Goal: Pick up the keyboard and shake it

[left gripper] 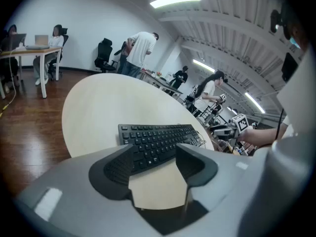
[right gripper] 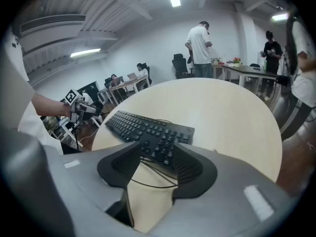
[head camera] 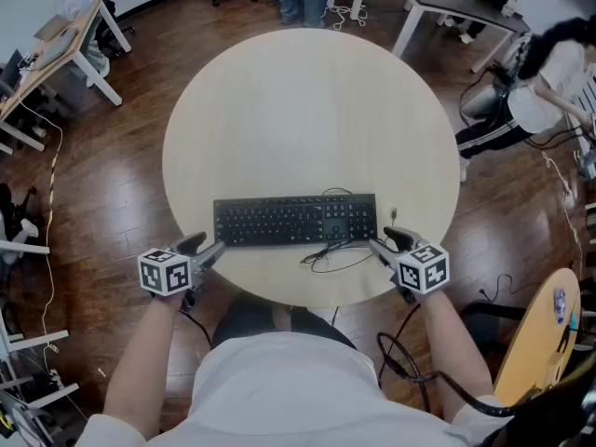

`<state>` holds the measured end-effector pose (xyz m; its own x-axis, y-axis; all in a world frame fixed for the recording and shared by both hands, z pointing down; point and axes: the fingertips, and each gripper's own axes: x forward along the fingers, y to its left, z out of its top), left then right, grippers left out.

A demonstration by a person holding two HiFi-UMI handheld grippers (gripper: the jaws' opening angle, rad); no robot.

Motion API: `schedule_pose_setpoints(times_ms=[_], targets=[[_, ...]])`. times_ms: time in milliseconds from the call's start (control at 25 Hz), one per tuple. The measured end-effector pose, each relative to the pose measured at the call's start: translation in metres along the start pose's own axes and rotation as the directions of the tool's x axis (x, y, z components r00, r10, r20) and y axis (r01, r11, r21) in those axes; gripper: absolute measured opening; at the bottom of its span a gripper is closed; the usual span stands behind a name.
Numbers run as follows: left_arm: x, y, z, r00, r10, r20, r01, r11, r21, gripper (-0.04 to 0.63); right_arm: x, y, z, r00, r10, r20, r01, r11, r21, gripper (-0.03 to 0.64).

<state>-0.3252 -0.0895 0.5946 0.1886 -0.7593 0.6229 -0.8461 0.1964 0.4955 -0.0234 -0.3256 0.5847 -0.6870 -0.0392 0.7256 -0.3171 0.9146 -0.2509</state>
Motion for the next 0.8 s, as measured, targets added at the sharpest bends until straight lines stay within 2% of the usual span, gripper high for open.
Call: schedule_pose_setpoints(times_ms=[240, 360, 440, 560, 640, 720, 800], targets=[[0.050, 0.049, 0.000, 0.992, -0.005, -0.123, -0.003, 0.998, -0.066, 0.307, 0.050, -0.076, -0.010, 0.997, 0.009, -0.077, 0.004, 0.985, 0.171, 0.225], [0.062, 0.057, -0.006, 0.986, -0.016, -0.165, -0.001, 0.994, -0.105, 0.319, 0.063, -0.084, -0.017, 0.994, 0.068, -0.090, -0.041, 0.962, 0.269, 0.232], [0.063, 0.055, -0.004, 0.986, -0.050, -0.158, 0.027, 0.989, -0.143, 0.290, 0.067, -0.089, -0.019, 0.990, 0.079, -0.116, -0.041, 0.954, 0.296, 0.241], [0.059, 0.048, -0.006, 0.983, -0.104, -0.154, 0.075, 0.980, -0.187, 0.307, 0.066, -0.090, -0.021, 0.984, 0.112, -0.137, -0.060, 0.941, 0.334, 0.256], [0.058, 0.048, -0.005, 0.979, -0.117, -0.166, 0.083, 0.976, -0.199, 0.296, 0.066, -0.084, -0.017, 0.981, 0.144, -0.131, -0.087, 0.926, 0.367, 0.258], [0.062, 0.042, -0.004, 0.972, -0.137, -0.191, 0.098, 0.975, -0.199, 0.299, 0.067, -0.081, -0.014, 0.979, 0.138, -0.148, -0.074, 0.925, 0.373, 0.252], [0.067, 0.040, -0.005, 0.966, -0.121, -0.227, 0.079, 0.979, -0.189, 0.285, 0.070, -0.081, -0.013, 0.976, 0.136, -0.169, -0.065, 0.926, 0.373, 0.236]])
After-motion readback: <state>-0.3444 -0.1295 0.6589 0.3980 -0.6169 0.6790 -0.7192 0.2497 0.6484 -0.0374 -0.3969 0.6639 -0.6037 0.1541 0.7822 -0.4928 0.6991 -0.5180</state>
